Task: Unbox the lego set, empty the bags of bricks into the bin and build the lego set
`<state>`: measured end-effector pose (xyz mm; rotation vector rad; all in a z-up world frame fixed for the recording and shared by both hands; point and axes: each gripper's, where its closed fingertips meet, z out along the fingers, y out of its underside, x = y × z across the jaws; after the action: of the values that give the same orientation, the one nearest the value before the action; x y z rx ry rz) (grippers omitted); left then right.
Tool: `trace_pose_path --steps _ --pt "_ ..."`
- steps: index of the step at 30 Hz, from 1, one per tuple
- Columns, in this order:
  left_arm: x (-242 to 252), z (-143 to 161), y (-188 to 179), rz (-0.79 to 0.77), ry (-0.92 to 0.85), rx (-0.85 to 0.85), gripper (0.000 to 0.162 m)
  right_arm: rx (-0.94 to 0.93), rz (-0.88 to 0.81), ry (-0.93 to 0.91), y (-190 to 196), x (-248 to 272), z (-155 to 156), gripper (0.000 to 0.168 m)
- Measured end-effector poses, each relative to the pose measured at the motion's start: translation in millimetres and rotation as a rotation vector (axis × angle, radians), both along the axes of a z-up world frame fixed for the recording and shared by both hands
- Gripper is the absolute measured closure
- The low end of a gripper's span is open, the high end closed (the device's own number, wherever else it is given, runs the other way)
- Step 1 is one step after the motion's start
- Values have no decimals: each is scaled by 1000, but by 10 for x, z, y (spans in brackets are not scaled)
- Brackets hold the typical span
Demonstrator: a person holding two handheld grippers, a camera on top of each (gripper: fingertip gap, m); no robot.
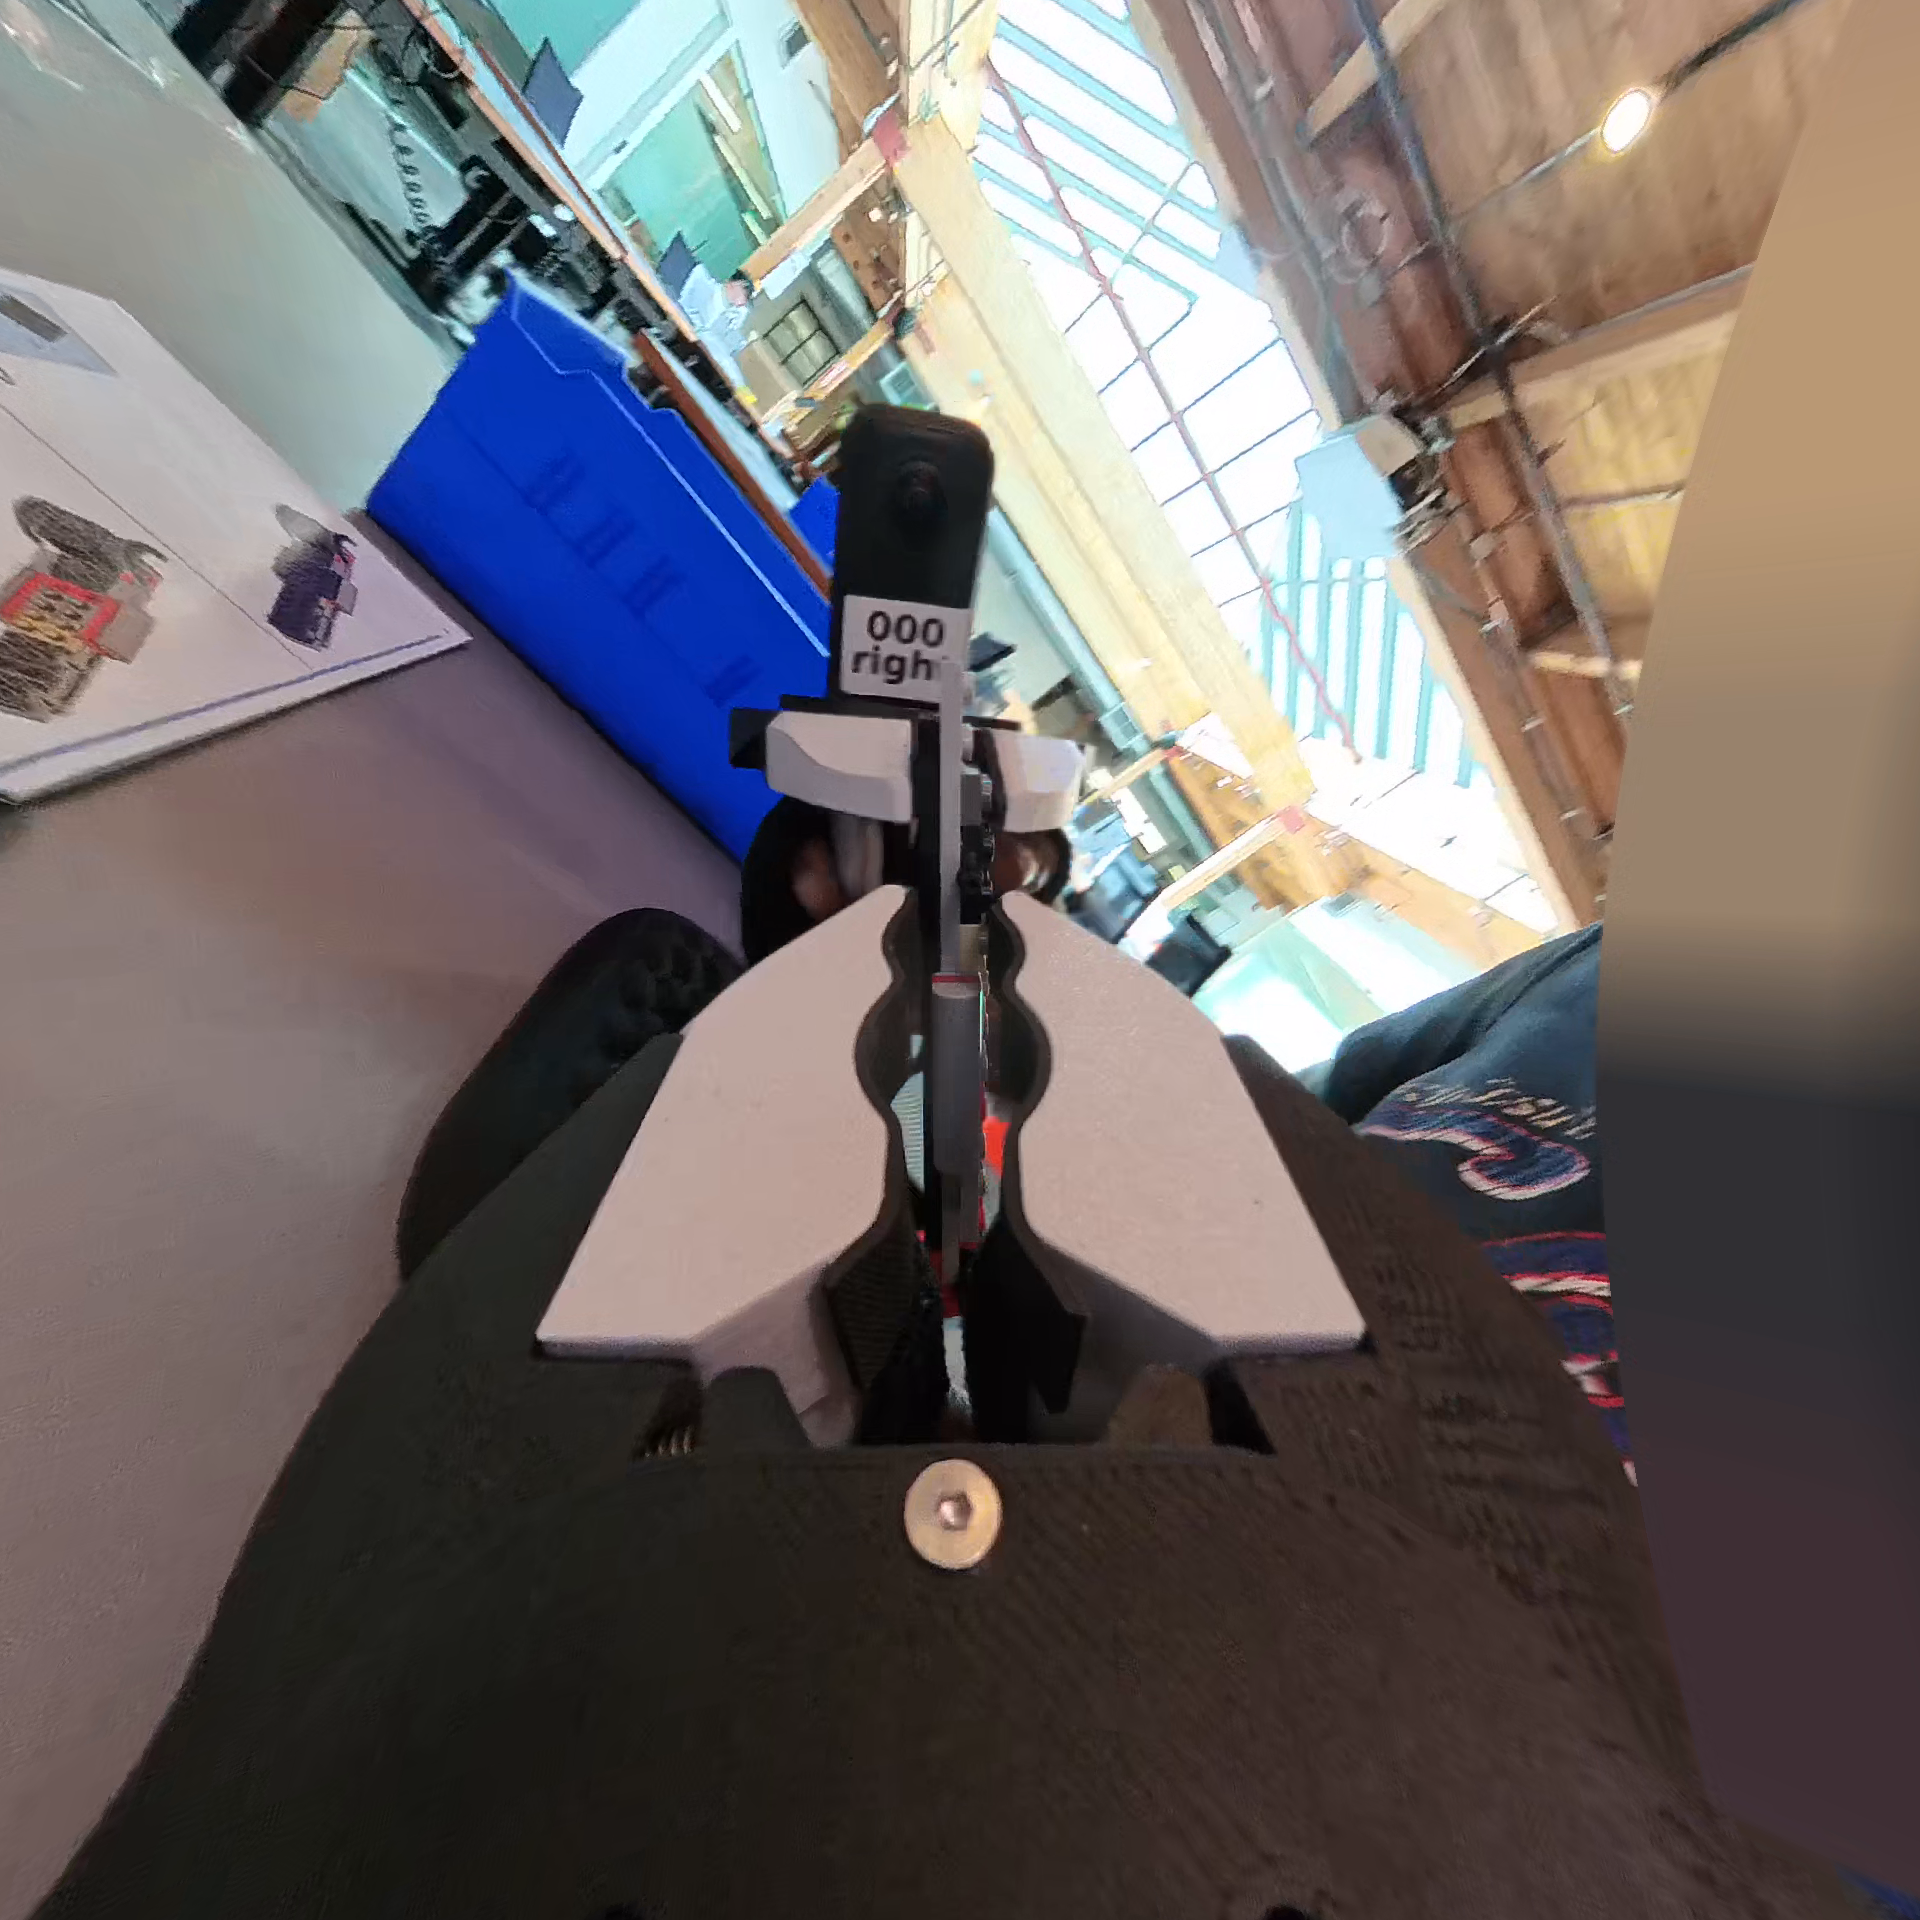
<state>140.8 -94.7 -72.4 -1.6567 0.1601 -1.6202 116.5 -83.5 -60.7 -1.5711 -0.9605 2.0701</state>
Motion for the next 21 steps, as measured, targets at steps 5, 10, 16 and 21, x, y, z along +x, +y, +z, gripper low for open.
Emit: trace_pose_path --steps 5,10,16,21 --pt "45 12 -7 48 187 131 150 84 -34 84 -22 67 56 157" --pt "85 31 -27 38 247 182 150 172 -20 92 -58 107 92 157" --pt "58 66 -56 -14 176 200 150 200 3 35 -115 47 83 157" --pt "-103 -2 8 -11 105 43 150 396 -7 -96 65 359 131 128"
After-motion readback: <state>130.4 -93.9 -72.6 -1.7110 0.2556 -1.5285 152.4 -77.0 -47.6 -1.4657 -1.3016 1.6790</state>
